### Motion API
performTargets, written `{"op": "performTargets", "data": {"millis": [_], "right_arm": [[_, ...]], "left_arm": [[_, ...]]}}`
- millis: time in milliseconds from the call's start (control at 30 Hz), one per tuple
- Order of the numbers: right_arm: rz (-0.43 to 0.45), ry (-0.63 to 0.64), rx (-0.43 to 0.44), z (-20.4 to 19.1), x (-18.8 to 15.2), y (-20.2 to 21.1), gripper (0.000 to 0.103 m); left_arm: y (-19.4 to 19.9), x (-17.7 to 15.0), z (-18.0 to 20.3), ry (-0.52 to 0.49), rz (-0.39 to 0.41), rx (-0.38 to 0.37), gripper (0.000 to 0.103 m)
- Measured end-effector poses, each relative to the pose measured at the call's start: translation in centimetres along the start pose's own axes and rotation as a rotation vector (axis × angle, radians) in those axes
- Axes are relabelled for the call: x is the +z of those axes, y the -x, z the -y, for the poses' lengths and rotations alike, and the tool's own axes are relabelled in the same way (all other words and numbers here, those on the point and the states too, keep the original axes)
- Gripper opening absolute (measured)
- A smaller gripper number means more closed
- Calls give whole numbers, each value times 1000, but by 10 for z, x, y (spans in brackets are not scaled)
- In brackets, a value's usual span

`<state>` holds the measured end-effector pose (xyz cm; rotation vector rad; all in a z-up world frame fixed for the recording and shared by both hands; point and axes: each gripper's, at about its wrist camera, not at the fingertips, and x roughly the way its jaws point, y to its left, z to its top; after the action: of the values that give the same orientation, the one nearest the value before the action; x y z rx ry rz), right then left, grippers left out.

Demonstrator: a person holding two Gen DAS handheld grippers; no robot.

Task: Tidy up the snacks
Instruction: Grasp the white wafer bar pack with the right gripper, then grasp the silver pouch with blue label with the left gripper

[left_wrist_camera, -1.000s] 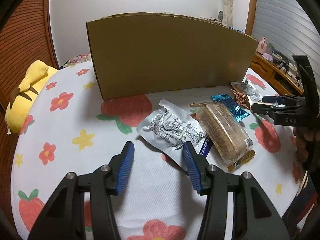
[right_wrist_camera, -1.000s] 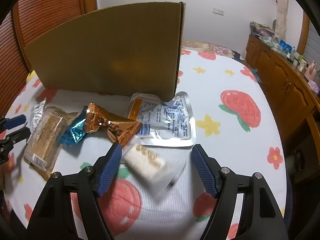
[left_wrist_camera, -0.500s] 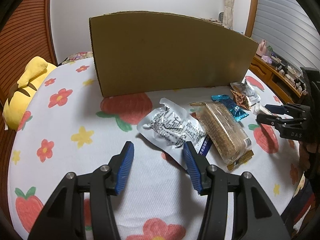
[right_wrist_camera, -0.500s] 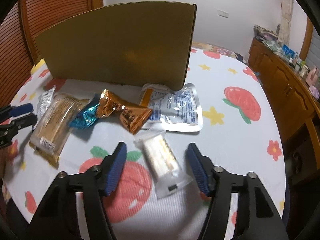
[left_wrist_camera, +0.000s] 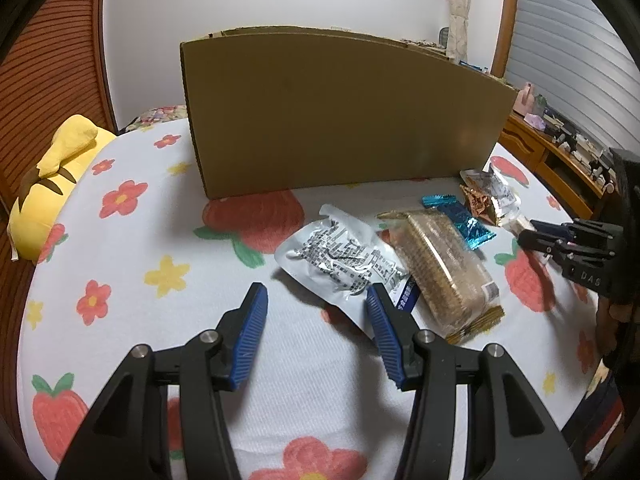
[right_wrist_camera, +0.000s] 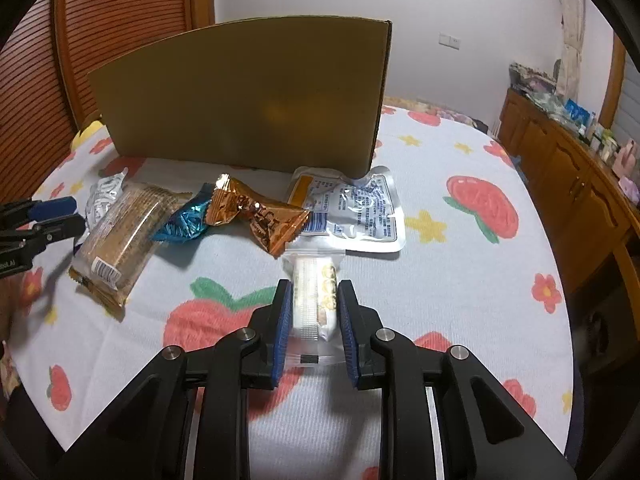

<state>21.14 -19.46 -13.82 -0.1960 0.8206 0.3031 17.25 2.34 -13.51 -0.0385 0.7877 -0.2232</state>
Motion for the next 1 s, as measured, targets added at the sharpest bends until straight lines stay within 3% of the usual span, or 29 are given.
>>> {"op": "performTargets", "data": {"millis": [267, 433, 667, 1000], "right_arm": [[2, 2, -6, 0, 0, 1, 22], [2, 2, -6, 0, 0, 0, 22], [4, 6, -12, -1, 0, 0, 22], [4, 6, -12, -1, 0, 0, 22]], "left_arm": [[-2, 25, 6, 61, 19, -2, 53], [-10, 36, 25, 3, 28, 52, 54], [-26, 32, 31, -36, -30, 118, 55], [-18, 16, 15, -43, -47, 120, 62]]}}
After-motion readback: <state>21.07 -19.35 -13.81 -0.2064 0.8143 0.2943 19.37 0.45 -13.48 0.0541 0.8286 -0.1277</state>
